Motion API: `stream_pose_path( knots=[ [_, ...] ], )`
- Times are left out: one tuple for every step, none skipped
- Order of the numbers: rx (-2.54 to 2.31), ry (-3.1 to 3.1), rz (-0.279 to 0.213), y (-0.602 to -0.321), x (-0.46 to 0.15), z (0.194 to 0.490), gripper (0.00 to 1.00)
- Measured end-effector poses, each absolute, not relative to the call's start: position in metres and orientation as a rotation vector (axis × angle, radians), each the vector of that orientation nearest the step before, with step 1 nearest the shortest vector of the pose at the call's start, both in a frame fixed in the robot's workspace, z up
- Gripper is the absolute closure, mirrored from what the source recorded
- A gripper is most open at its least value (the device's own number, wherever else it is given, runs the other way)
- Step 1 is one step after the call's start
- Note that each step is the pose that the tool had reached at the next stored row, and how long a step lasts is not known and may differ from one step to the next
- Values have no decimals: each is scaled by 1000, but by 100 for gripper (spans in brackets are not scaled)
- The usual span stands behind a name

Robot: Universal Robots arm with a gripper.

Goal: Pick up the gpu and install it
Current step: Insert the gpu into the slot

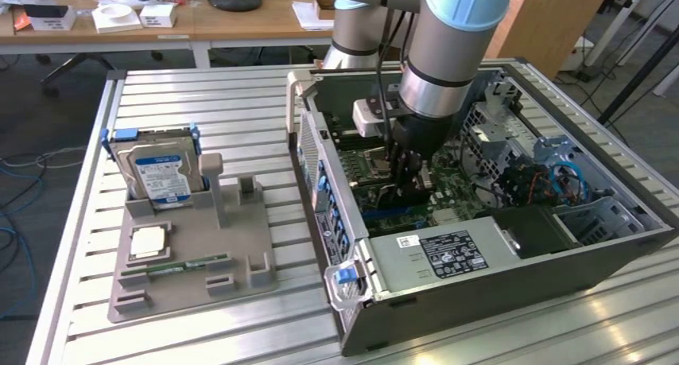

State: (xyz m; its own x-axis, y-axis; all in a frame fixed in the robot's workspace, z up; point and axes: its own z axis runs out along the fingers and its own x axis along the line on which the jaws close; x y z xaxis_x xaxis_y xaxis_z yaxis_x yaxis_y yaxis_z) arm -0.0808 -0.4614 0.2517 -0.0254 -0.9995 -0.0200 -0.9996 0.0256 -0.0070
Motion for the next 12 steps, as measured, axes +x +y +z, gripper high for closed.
stream_pose_path(
  knots=[
    [-2180, 2236, 14, -461, -81, 252, 74],
    [-2180, 2236, 14, -461, -81, 252, 74],
    [-2180, 2236, 14, -461, -81, 252, 74],
    [-2180, 2236, 14, -461, -81, 252, 74],
    [-2180, 2235, 14, -461, -81, 251, 74],
    [-2180, 2235, 14, -461, -81, 251, 74],
    [-2180, 2236, 14, -461, -81, 251, 74],
    [-2180, 2236, 14, -461, -81, 251, 74],
    [-2180, 2235, 14, -461, -81, 250, 74],
    [-2180, 2235, 14, -461, -81, 250, 74],
    [-2180, 2235, 14, -461, -81, 250, 74],
    [-2180, 2235, 14, -461, -81, 250, 74]
  ],
)
